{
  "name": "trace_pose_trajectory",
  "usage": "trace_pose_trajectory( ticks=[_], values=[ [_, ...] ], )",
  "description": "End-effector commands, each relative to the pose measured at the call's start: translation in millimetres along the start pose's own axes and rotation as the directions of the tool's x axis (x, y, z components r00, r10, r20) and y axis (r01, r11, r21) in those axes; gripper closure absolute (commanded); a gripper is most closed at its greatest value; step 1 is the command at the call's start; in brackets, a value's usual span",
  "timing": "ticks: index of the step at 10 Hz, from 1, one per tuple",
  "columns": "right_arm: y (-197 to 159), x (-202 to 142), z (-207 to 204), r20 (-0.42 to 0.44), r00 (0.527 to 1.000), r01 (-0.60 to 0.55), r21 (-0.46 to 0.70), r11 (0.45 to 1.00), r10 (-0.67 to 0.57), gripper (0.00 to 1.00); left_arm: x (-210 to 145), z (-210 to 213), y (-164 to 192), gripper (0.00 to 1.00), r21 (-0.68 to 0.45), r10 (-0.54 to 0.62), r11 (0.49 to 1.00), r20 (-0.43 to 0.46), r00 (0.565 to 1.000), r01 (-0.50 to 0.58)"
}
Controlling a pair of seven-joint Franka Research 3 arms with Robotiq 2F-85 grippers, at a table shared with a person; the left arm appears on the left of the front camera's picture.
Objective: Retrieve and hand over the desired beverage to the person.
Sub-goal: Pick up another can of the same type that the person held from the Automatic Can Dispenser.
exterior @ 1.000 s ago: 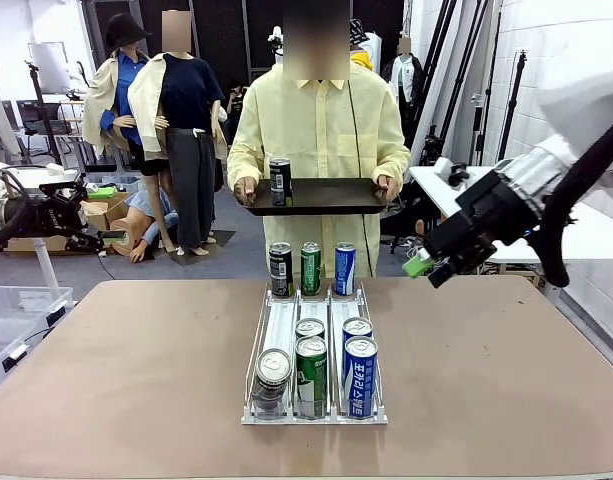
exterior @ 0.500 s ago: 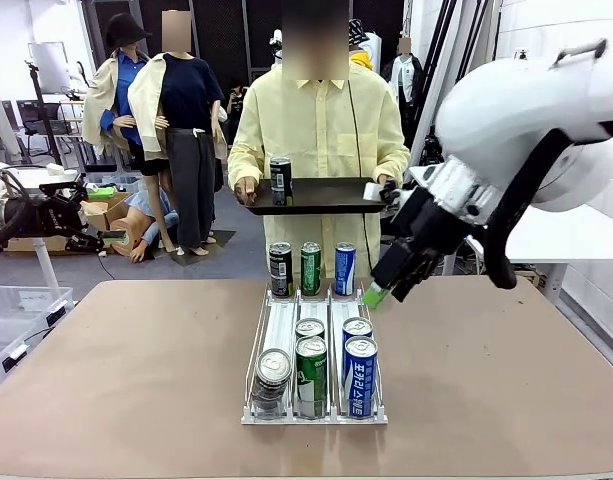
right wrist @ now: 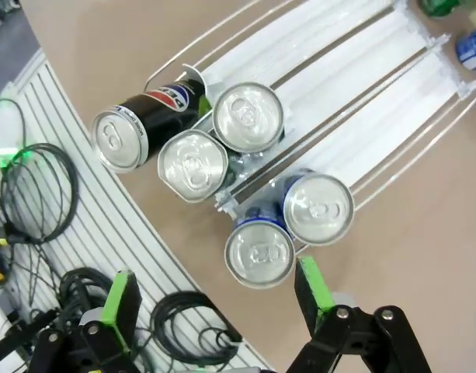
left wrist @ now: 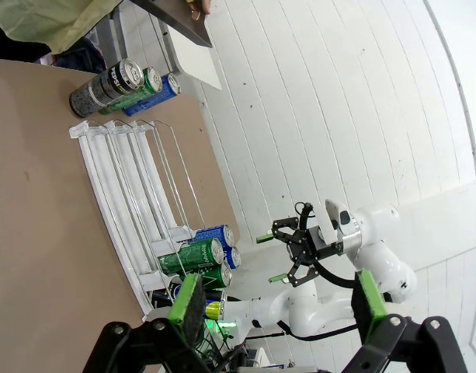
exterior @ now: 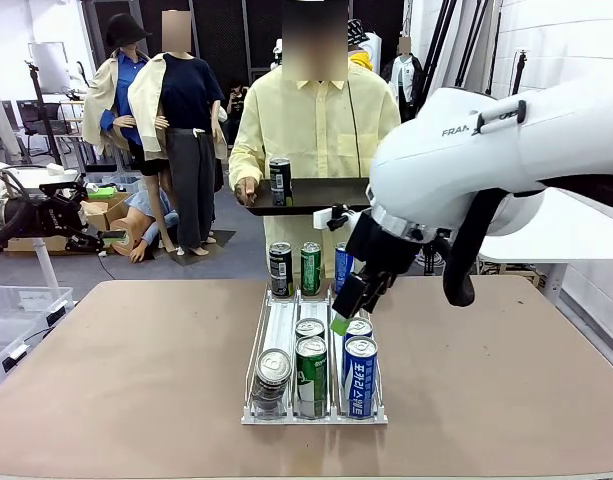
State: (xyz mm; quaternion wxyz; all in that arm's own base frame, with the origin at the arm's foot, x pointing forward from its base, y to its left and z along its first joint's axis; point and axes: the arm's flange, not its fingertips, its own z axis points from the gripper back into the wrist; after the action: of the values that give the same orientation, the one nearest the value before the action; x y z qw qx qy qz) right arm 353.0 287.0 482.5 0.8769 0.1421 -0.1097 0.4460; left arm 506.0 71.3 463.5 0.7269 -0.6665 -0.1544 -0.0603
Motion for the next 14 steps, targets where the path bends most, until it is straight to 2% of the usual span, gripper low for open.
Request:
trace_pose_trajectory(
  ticks=[1, 5, 6, 10, 14],
  values=[
    [6.6, 18.5, -6.5, -0.02, 1.0, -0.011, -0.043, 0.999, 0.011, 0.0, -1.3, 0.7, -1.5, 0.0, 0.01, -0.002, 1.0, 0.005, 1.0, 0.002],
    [21.4, 34.2, -24.7, -0.104, 0.992, -0.074, -0.036, 0.997, 0.069, 0.0, -1.3, 0.7, -1.5, 0.0, 0.01, -0.002, 1.0, 0.005, 1.0, 0.002],
    [14.1, 23.5, -17.3, -0.053, 0.997, -0.056, -0.035, 0.998, 0.054, 0.0, -1.3, 0.7, -1.5, 0.0, 0.01, -0.002, 1.0, 0.005, 1.0, 0.002],
    [14.1, 23.5, -17.3, -0.053, 0.997, -0.056, -0.035, 0.998, 0.054, 0.0, -1.3, 0.7, -1.5, 0.0, 0.01, -0.002, 1.0, 0.005, 1.0, 0.002],
    [24.3, 48.5, -17.4, -0.126, 0.982, -0.147, -0.041, 0.988, 0.141, 0.0, -1.3, 0.7, -1.5, 0.0, 0.01, -0.002, 1.0, 0.005, 1.0, 0.002]
  ],
)
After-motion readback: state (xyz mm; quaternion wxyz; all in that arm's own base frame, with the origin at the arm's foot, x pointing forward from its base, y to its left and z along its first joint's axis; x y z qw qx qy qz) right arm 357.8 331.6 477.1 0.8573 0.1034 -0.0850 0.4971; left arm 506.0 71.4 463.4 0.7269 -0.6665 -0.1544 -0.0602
